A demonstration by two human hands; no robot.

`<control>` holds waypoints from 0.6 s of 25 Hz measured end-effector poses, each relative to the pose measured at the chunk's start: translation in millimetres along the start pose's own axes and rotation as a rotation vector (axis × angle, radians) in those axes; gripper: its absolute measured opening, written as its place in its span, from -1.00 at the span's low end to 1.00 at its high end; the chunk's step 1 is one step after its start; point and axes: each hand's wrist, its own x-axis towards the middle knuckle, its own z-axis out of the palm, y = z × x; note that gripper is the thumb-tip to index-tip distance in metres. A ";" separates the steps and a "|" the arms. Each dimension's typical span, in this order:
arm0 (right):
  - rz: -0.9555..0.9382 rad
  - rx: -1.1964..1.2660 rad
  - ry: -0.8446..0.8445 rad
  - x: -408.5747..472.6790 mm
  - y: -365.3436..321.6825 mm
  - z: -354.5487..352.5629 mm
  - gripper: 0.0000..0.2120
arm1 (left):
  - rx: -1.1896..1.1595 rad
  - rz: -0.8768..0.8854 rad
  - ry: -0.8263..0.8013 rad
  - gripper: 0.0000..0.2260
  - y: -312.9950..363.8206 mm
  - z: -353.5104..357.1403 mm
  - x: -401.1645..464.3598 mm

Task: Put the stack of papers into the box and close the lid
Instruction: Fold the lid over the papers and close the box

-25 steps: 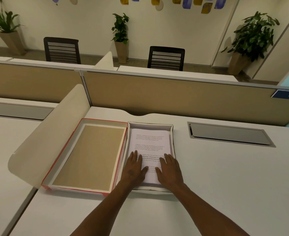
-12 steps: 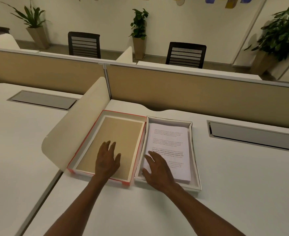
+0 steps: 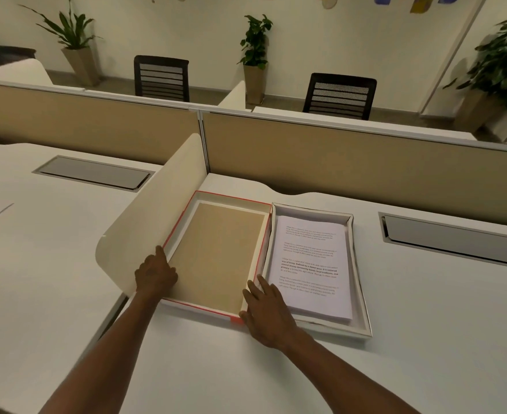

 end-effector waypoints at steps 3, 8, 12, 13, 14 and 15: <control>0.009 0.005 -0.005 0.5 2.1 -1.0 -0.47 | -0.084 -0.013 0.051 -0.61 3.8 -18.0 2.2; 0.063 0.195 0.071 0.6 5.7 -13.0 -0.45 | -0.264 0.049 0.207 -0.53 15.1 -63.3 -11.3; 0.169 0.518 0.301 6.0 4.1 -45.4 -0.53 | -0.536 0.163 0.313 -0.68 25.6 -94.6 -37.3; 0.197 0.599 0.361 9.0 3.4 -56.4 -0.56 | -0.585 0.198 0.327 -0.70 32.0 -100.0 -47.1; 0.222 0.679 0.417 12.6 2.2 -68.8 -0.60 | -0.622 0.238 0.343 -0.72 39.9 -104.6 -57.6; 0.244 0.754 0.460 16.0 0.5 -82.4 -0.62 | -0.649 0.283 0.359 -0.72 48.7 -108.4 -67.7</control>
